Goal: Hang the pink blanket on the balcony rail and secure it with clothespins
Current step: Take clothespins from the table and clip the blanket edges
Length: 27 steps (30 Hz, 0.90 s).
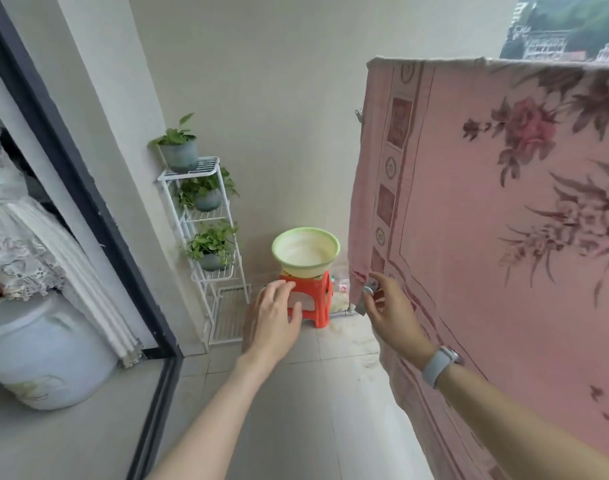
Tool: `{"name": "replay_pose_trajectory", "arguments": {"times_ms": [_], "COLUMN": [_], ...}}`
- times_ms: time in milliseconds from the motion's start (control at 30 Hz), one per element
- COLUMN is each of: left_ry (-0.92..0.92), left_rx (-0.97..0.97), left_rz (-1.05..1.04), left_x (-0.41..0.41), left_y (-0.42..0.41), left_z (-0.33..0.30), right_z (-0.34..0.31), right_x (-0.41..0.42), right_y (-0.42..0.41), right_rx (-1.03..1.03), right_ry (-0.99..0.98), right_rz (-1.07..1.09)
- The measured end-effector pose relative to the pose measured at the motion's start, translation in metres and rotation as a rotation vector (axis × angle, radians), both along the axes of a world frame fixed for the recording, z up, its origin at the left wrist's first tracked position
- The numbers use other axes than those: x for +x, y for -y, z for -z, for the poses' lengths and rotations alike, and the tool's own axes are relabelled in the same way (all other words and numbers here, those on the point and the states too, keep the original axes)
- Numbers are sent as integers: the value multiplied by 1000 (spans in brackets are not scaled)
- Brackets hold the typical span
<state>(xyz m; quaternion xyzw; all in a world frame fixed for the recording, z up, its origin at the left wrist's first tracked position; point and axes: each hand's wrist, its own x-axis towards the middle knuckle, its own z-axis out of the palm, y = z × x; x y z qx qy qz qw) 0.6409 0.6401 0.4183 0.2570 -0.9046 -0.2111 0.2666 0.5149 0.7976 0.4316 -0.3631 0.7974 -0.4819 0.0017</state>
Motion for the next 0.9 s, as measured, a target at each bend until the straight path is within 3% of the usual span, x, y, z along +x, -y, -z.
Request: {"name": "replay_pose_trajectory", "arguments": {"times_ms": [200, 400, 633, 900], "left_ry": [10, 52, 80, 91], "left_rx": [136, 173, 161, 364], "left_rz": [76, 136, 212, 371], "left_x": [-129, -273, -454, -596], "left_y": [113, 213, 328, 413], "left_z": [-2, 24, 17, 41], "right_z": [-11, 16, 15, 31], "right_x": [-117, -258, -422, -533], "right_y": [101, 203, 322, 403], "right_rx": [36, 39, 55, 102], "right_ry": [-32, -96, 13, 90], "right_rz": [95, 188, 241, 364]}}
